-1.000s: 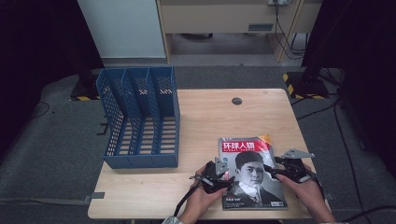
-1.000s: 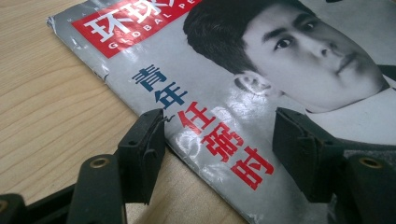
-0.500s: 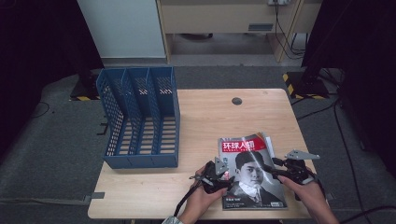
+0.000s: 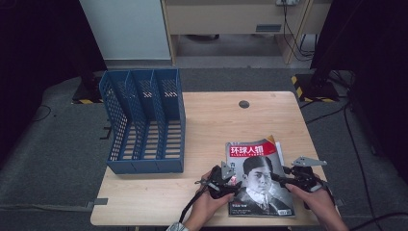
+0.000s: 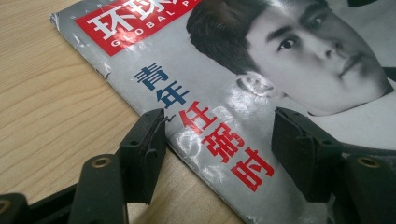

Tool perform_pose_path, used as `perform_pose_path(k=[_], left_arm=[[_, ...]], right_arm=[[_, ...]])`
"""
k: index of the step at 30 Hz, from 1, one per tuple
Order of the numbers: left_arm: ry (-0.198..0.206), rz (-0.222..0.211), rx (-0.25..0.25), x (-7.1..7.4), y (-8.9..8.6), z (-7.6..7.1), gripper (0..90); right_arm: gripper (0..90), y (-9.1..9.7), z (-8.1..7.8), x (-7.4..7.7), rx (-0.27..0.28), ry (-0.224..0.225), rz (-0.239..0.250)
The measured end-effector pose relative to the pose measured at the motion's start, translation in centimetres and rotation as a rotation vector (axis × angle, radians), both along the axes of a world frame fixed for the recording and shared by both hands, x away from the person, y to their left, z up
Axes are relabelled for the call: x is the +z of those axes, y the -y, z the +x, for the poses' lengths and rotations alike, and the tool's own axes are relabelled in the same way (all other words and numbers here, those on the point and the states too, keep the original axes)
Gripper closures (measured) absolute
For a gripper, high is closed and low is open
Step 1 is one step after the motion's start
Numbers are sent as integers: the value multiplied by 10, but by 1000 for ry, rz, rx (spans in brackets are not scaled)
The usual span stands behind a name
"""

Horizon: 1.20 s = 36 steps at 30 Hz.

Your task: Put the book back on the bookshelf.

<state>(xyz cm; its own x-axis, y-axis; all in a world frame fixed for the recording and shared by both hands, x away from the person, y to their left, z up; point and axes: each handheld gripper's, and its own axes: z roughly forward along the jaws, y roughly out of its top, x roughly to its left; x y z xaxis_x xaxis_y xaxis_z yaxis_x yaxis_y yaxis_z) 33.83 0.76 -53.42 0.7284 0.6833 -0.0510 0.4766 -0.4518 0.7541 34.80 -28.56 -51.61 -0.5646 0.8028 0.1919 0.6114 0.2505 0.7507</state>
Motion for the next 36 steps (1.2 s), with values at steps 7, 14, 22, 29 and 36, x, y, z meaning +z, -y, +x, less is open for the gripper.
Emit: perform_pose_path(k=[7, 14, 22, 29, 36], left_arm=[[1, 1, -1, 0, 0, 0, 352], [1, 1, -1, 0, 0, 0, 352], [1, 1, -1, 0, 0, 0, 353], [0, 1, -1, 0, 0, 0, 352], [-26, -14, -25, 0, 0, 2, 283]], right_arm=[[404, -10, 12, -7, 26, -6, -27], [368, -12, 16, -9, 28, 2, -27], [698, -16, 15, -7, 30, 69, -92], [629, -22, 16, -10, 29, 48, -98], [834, -22, 12, -4, 44, 99, -84]])
